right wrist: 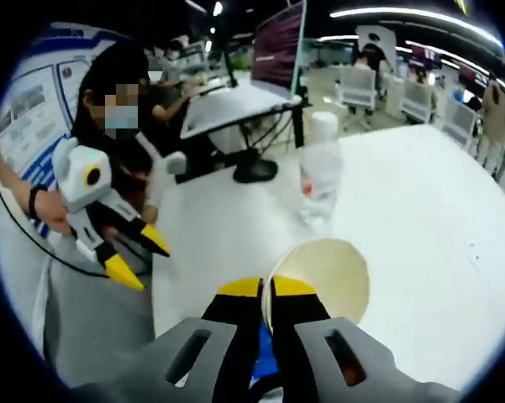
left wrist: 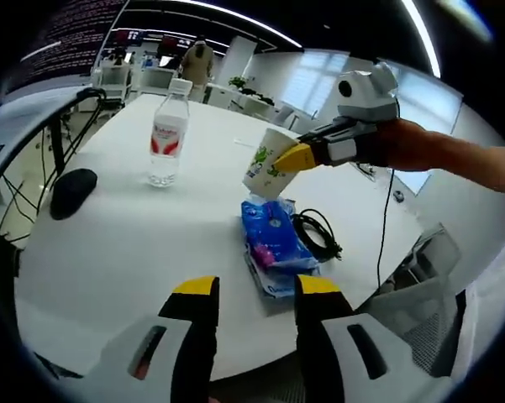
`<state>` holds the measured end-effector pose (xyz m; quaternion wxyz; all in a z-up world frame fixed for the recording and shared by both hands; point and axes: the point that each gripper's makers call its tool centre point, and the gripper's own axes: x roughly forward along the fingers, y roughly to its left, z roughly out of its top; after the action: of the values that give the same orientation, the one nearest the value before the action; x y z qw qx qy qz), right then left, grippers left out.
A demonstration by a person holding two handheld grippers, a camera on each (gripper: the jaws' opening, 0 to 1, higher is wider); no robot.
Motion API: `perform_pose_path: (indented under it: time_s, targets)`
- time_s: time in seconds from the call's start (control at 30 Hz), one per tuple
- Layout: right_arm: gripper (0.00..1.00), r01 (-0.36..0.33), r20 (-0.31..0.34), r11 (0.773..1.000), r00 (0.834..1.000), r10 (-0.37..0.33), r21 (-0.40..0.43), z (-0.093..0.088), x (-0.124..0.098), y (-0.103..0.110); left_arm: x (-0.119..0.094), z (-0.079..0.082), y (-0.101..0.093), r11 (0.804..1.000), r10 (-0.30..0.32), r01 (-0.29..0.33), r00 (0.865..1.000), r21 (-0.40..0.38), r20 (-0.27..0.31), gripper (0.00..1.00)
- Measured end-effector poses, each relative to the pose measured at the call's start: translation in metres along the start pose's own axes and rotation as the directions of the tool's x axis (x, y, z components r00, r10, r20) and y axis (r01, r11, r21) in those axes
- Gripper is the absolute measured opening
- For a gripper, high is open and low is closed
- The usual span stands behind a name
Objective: Arrange the tabletop items into an orderly group along one side of the table until the central work area is clear of visible clutter.
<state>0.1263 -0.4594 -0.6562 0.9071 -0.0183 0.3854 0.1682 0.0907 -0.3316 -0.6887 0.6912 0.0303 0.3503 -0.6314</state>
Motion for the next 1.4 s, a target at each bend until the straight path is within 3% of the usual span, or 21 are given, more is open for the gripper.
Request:
perform_pose_path:
  time_s: [0.2,0.57,1.03,1.4]
  targets:
    - [0.0,0.004,-0.026,0.999,1.0,-0.005,-0.034,0.007,0.024,-0.013,0.002,0.0,0.002,1.0,0.005,-0.005,1.0,-0.004,-0.005,0.36]
    - [0.0,0.027,-0.141,0.994,0.989,-0.042,-0.103,-0.008,0.069,-0.033,0.004,-0.005,-0.003,1.0,-0.012,0.012,0.999,0.013,-0.031,0.4]
    - [0.0,0.017,-0.21,0.976,0.976,-0.064,-0.218,-0.005,0.088,-0.059,0.002,-0.002,0.001,1.0,0.0,0.0,1.0,-0.004,-0.011,0.39]
    - [0.0,0.03,-0.228,0.967,0.97,-0.089,-0.252,0.0,0.103,-0.065,0.003,0.0,0.002,1.0,-0.002,0.002,1.0,-0.02,0.002,0.39]
